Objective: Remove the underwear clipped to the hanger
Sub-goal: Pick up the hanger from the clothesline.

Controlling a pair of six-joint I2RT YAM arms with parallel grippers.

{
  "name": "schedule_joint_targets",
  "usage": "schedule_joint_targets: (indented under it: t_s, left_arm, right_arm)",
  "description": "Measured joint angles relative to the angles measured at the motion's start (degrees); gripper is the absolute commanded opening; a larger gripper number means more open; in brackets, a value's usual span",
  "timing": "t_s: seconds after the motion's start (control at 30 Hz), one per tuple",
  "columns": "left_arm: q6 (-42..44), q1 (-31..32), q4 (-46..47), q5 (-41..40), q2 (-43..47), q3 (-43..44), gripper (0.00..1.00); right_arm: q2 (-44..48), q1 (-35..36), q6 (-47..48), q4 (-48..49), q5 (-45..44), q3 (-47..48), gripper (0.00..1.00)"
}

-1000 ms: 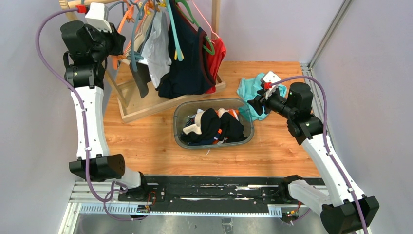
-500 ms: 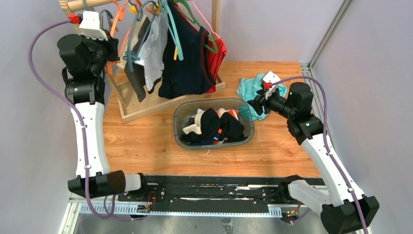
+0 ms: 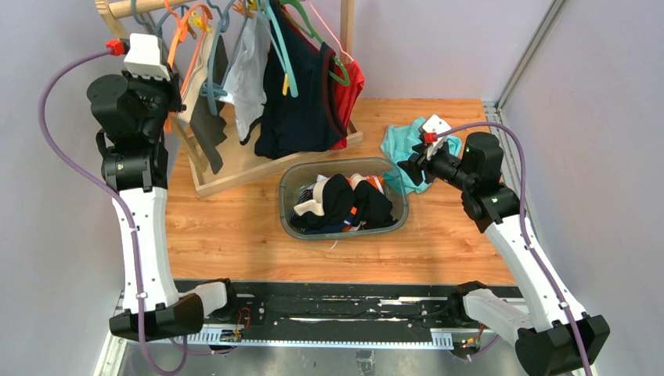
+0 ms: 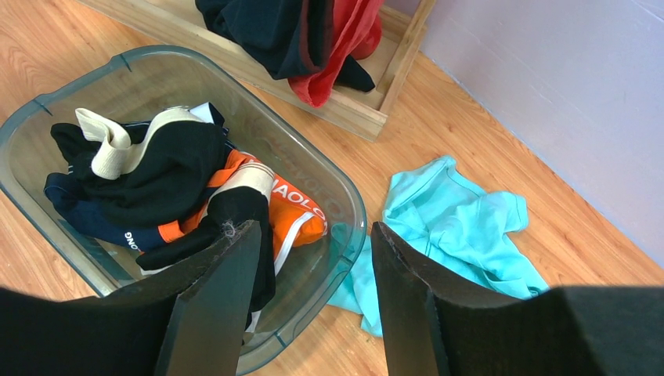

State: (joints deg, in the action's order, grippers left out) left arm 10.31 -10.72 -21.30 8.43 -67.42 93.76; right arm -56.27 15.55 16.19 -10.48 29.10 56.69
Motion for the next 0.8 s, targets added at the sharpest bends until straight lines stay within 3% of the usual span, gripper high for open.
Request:
schedule_joint_targets:
  t_s: [0.8]
  left_arm:
    - [10.51, -0.02, -17.40, -3.72, 21.55, -14.97, 0.00]
  right_arm:
    - [0.02, 0.00, -0.04, 0.00, 1.40, 0.00, 0.56]
